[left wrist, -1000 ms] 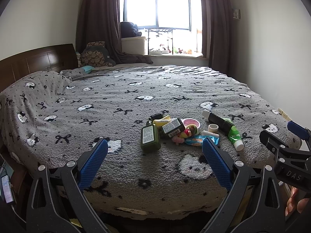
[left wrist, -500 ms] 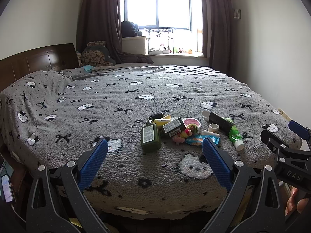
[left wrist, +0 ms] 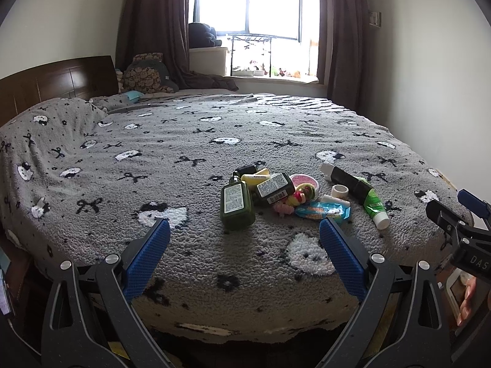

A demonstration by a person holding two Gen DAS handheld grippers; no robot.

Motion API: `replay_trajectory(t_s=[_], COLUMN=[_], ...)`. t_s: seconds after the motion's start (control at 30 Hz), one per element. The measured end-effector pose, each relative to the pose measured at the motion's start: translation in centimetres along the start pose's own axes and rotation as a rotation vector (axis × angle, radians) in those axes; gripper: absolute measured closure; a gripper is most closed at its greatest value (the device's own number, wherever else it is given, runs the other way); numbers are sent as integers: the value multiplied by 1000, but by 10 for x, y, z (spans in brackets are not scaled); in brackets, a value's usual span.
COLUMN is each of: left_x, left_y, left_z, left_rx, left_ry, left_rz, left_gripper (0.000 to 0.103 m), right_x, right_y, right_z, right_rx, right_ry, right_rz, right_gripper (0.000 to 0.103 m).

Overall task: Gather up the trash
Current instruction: 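Grasp the green lotion bottle with left tool while right tool grasps green hand-cream tube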

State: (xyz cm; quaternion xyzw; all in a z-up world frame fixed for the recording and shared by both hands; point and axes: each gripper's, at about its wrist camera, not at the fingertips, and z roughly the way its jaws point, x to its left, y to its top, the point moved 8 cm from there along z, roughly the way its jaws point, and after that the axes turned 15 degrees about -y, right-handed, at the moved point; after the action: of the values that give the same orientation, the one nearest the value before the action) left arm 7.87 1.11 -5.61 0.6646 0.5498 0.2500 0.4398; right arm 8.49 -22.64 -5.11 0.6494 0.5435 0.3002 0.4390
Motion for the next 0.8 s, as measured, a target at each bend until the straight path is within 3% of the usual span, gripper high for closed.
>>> replay_trajectory(t_s=[0.3, 0.53, 0.8], left_x=[19, 37, 53], left_y=[-30, -49, -27], left_z=[38, 77, 120], left_rx=[99, 179, 201], left_ry=[15, -25, -8], left_rz=[-6, -79, -46], left_gripper=[10, 12, 16], right_x=[-20, -22, 0], right_y=[-30, -46, -41], right_z=[44, 82, 127], right_rx=[101, 172, 216], right_ry=[-60, -46, 4], right_rz=[-1, 30, 52], right_gripper=[3, 3, 14])
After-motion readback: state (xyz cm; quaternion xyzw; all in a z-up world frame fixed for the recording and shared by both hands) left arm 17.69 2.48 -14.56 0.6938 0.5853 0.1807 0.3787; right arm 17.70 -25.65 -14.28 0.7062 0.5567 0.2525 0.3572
